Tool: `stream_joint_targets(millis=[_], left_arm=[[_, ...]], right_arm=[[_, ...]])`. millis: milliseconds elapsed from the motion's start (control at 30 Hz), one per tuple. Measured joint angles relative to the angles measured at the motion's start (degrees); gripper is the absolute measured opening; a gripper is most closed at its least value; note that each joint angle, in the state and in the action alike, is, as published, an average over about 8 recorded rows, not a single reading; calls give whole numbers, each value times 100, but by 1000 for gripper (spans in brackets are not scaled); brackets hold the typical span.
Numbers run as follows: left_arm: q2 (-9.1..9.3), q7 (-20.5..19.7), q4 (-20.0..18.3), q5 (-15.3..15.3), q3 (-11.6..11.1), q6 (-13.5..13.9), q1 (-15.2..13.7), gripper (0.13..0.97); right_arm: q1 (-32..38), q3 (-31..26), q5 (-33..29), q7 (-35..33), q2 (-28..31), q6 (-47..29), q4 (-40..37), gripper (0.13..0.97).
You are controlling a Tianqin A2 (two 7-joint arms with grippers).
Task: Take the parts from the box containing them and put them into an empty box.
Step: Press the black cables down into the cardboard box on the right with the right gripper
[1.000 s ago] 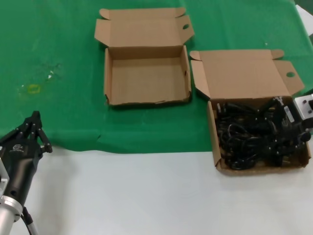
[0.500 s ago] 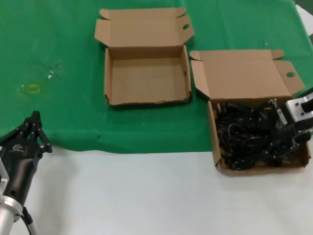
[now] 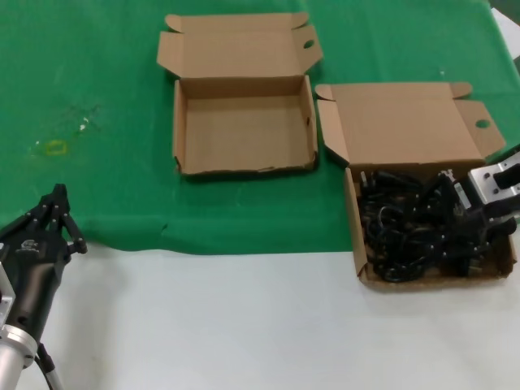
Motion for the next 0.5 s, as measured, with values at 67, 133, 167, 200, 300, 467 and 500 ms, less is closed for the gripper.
stream_joint_targets(millis=[67,133,167,200,300,467,500], left_arm=[[0,0,0,0,0,0,0,144],[0,0,0,0,0,0,0,144],[0,0,0,0,0,0,0,144],[0,0,0,0,0,0,0,144],[0,0,0,0,0,0,0,144],[0,0,0,0,0,0,0,144],[0,0,0,0,0,0,0,144]], right_arm=[[5,-8,-8,-6,-12,6,-20,410],[5,-14,-13,-9,-20,10,-31,410],[4,-16,-14,-10,-23,11,-33,391],[3,-19,-16,-10,-25,12,-34,373],[-4,-24,-19,-4,-25,13,-21,319],[-11,-20,-20,44,-3,4,65,256],[-9,-16,-19,62,5,0,93,247]])
